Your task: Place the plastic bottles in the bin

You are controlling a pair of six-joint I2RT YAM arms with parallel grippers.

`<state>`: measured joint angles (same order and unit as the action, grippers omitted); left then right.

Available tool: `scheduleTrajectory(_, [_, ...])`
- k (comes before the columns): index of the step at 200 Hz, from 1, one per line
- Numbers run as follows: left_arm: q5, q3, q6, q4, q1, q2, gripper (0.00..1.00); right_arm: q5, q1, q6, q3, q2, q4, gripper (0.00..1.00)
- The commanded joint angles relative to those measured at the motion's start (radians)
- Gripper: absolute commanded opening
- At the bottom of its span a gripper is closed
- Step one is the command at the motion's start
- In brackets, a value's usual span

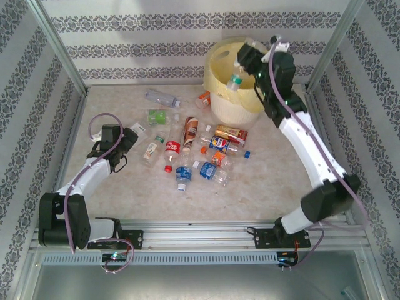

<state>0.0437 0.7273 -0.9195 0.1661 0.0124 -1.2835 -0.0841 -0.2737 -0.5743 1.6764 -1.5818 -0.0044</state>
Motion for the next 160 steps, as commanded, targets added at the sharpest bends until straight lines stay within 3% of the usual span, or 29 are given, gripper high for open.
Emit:
scheduleTrajectory(1, [-0.031,0.013,0.040,0.042,0.003,-0.019,0.99,0.034,0.042,0.033,0.179,-0.126,-0.003,0.36])
scheduleTrajectory(24, [-0.039,0.031,0.049,0.082,-0.004,-0.033,0.99,0.001,0.046,0.116,0.278,-0.250,0.002,0.38])
scheduleTrajectory(71, [-0.094,0.023,0.101,0.077,-0.015,-0.024,0.99,0.126,0.059,0.157,0.458,-0.455,-0.061,0.40])
scheduleTrajectory(96, [-0.192,0.001,0.171,0.008,-0.015,-0.002,0.99,0.195,0.050,0.145,0.496,-0.511,-0.082,0.44])
scheduleTrajectory(132, [-0.275,0.014,0.290,0.042,-0.014,0.030,1.00,0.251,0.032,0.111,0.515,-0.570,-0.083,0.48])
scheduleTrajectory(160, [-0.287,0.005,0.346,0.066,-0.011,0.050,1.00,0.256,0.018,0.075,0.522,-0.600,-0.078,0.51])
